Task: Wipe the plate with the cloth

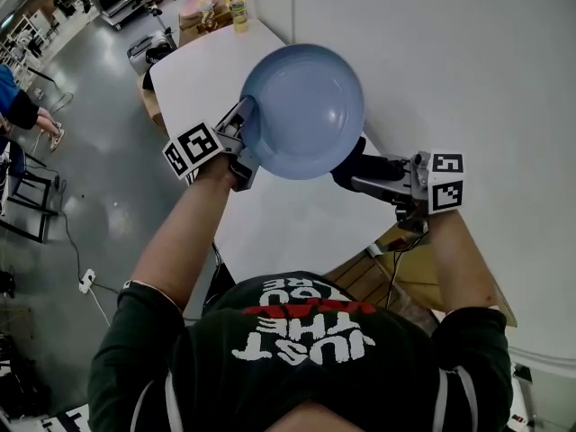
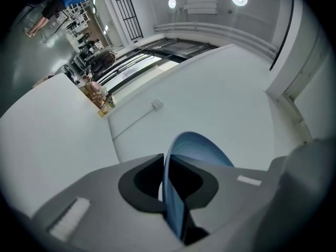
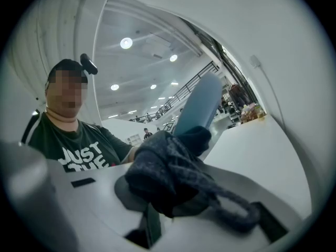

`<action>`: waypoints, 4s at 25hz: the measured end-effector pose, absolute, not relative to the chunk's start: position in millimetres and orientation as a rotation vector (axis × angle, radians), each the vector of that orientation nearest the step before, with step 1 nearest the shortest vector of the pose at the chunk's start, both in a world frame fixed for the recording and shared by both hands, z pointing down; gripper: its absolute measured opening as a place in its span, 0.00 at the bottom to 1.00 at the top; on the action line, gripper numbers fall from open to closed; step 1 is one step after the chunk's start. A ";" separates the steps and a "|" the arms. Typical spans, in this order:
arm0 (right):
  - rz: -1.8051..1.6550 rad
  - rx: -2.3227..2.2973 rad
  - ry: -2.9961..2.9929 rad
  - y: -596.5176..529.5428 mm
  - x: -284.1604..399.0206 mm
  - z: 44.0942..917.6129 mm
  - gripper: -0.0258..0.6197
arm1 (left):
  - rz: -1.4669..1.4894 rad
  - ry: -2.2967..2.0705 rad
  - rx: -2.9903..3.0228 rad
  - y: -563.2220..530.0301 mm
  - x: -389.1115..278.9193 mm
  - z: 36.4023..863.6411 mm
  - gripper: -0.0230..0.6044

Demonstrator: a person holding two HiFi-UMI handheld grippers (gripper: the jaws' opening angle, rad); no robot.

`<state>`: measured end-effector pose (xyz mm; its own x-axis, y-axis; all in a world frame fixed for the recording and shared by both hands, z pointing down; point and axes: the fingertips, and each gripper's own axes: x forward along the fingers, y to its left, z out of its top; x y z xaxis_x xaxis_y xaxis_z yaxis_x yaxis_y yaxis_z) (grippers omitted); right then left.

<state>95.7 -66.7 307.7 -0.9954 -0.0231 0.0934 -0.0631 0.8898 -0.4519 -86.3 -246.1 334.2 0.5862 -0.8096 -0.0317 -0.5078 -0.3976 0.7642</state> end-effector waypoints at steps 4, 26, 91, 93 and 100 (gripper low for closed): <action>0.763 0.056 -2.947 -42.9 61.4 321.4 0.11 | -0.539 -1.061 2.049 -242.0 -76.5 334.2 0.07; 1.130 0.364 -3.144 -108.3 5.3 356.0 0.11 | -0.561 -0.852 2.082 -209.9 -26.6 327.4 0.07; 0.810 -0.819 -3.233 -39.9 51.9 270.5 0.11 | -0.658 -0.415 2.376 -202.2 -29.3 282.0 0.10; 0.805 -0.808 -3.214 -39.9 46.2 275.2 0.11 | -0.676 -0.402 2.373 -199.4 -28.8 277.4 0.10; 0.742 -0.691 -3.168 -49.5 26.0 289.4 0.11 | -0.698 -0.346 2.370 -188.8 -25.6 263.7 0.10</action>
